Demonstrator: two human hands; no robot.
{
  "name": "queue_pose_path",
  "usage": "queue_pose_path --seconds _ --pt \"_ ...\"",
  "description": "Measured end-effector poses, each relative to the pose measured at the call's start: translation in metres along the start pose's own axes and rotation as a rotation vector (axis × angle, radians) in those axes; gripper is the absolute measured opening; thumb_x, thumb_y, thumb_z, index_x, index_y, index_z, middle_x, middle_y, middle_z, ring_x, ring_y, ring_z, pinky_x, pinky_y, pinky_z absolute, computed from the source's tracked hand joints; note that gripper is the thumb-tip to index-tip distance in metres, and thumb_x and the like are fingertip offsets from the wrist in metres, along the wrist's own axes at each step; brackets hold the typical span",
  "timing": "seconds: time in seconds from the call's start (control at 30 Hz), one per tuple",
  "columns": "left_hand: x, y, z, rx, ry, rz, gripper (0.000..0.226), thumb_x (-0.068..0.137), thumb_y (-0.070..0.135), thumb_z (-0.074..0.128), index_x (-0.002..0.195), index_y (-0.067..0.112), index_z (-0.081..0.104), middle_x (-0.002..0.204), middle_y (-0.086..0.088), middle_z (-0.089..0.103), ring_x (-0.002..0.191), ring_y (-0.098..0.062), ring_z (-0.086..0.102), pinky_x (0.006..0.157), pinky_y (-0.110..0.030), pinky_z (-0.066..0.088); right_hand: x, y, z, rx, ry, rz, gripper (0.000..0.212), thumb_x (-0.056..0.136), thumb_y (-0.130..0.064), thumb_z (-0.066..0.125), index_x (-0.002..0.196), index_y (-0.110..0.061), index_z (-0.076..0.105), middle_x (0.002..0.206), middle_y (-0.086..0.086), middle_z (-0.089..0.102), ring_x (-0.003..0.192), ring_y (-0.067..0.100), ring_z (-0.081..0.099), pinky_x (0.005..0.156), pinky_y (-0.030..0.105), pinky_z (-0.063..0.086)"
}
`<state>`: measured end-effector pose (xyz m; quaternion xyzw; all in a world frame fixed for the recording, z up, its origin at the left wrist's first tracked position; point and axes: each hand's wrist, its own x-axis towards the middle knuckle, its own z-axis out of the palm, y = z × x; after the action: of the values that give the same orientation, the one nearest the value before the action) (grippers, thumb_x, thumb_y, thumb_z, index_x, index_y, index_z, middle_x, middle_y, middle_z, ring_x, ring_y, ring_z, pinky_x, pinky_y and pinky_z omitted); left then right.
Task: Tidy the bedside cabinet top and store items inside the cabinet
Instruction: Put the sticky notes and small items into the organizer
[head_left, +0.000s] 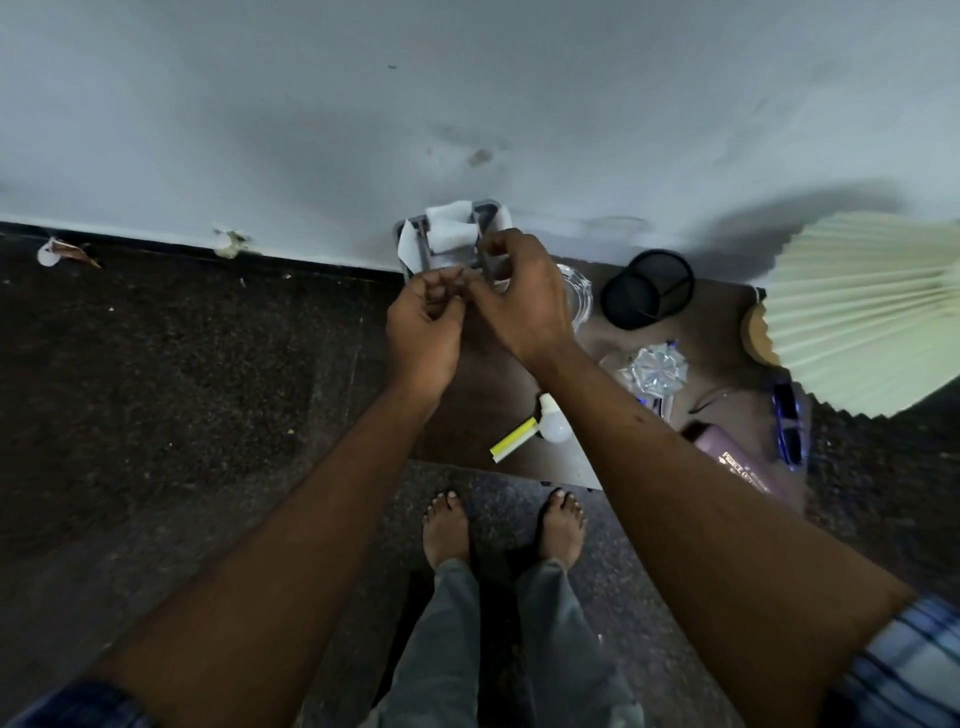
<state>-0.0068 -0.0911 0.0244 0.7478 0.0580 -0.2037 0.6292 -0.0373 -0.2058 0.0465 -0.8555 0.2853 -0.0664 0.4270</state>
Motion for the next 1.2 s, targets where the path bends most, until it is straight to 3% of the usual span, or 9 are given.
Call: queue_pose_path --seconds 0.1,0.2,0.37,0.53,0.67,0.77,0.87,1.0,1.2 --pt "-0.011 -0.019 0.01 0.108 -0.018 -0.041 0.025 0.086 0.003 0.064 0.102 0.02 0.071 0.099 -0.004 0.075 0.096 -0.021 0.072 0.09 -0.045 0.058 -0.012 0.017 -0.012 -0.014 0.005 0.028 0.018 0.084 -0.024 0.07 0.101 -0.02 0.065 0.098 -0.003 0.067 0.086 0.013 0.065 0.078 0.035 0.055" --pt "-0.025 -0.038 0.019 0.251 -0.039 -0.099 0.021 0.084 0.0 0.066 0.103 0.007 0.072 0.096 -0.008 0.075 0.09 -0.021 0.071 0.087 -0.045 0.058 -0.032 0.032 -0.016 -0.014 -0.02 0.091 0.006 0.084 -0.019 0.068 0.088 -0.022 0.065 0.084 -0.009 0.066 0.071 0.007 0.063 0.07 0.033 0.056" --pt "-0.052 -0.062 0.024 0.434 -0.107 -0.167 0.018 0.081 0.003 0.07 0.094 0.014 0.073 0.093 -0.007 0.076 0.083 -0.016 0.069 0.076 -0.026 0.053 -0.071 0.053 -0.013 0.021 -0.048 0.183 0.009 0.085 -0.016 0.07 0.089 -0.023 0.064 0.083 -0.013 0.065 0.071 0.007 0.062 0.069 0.026 0.053" --pt "-0.063 -0.078 0.021 0.527 -0.141 -0.178 0.019 0.083 0.006 0.067 0.098 0.016 0.074 0.093 -0.001 0.075 0.087 -0.016 0.07 0.08 -0.026 0.053 -0.096 0.072 -0.006 -0.002 -0.059 0.246 0.012 0.086 -0.02 0.071 0.095 -0.02 0.065 0.087 -0.009 0.065 0.077 0.011 0.061 0.07 0.028 0.05" --pt "-0.059 -0.078 0.025 0.542 -0.151 -0.18 0.021 0.085 0.006 0.068 0.102 0.016 0.072 0.097 0.001 0.074 0.091 -0.012 0.068 0.087 -0.028 0.055 -0.1 0.08 -0.005 -0.138 -0.072 0.251 0.022 0.087 -0.024 0.069 0.107 -0.014 0.064 0.102 0.005 0.067 0.092 0.027 0.064 0.076 0.04 0.055" --pt "-0.046 -0.073 0.029 0.559 -0.154 -0.123 0.025 0.084 0.007 0.07 0.106 0.016 0.071 0.099 0.001 0.074 0.093 -0.014 0.069 0.091 -0.033 0.057 -0.088 0.079 -0.004 -0.266 -0.126 0.197 0.027 0.089 -0.018 0.064 0.115 -0.01 0.062 0.113 0.012 0.067 0.101 0.034 0.064 0.08 0.045 0.055" --pt "-0.032 -0.066 0.033 0.619 -0.18 -0.034 0.03 0.083 0.005 0.068 0.112 0.014 0.07 0.105 -0.003 0.073 0.093 -0.015 0.068 0.086 -0.028 0.055 -0.071 0.075 0.0 -0.395 -0.205 0.15 0.022 0.092 -0.011 0.056 0.114 -0.012 0.059 0.11 0.016 0.067 0.097 0.039 0.066 0.077 0.045 0.056" --pt "-0.01 -0.061 0.038 0.661 -0.178 0.068 0.039 0.081 0.0 0.067 0.118 0.01 0.067 0.118 -0.007 0.063 0.105 -0.025 0.064 0.095 -0.039 0.054 -0.048 0.072 0.007 -0.521 -0.307 0.147 0.022 0.097 -0.005 0.048 0.116 -0.009 0.059 0.108 0.018 0.069 0.102 0.037 0.068 0.081 0.043 0.054" --pt "0.005 -0.062 0.043 0.703 -0.283 0.062 0.046 0.082 -0.001 0.067 0.127 0.01 0.063 0.127 -0.005 0.056 0.108 -0.024 0.062 0.097 -0.039 0.055 -0.03 0.069 0.01 -0.649 -0.352 0.114 0.021 0.1 -0.006 0.051 0.114 -0.009 0.066 0.112 0.013 0.07 0.105 0.031 0.068 0.086 0.039 0.055"
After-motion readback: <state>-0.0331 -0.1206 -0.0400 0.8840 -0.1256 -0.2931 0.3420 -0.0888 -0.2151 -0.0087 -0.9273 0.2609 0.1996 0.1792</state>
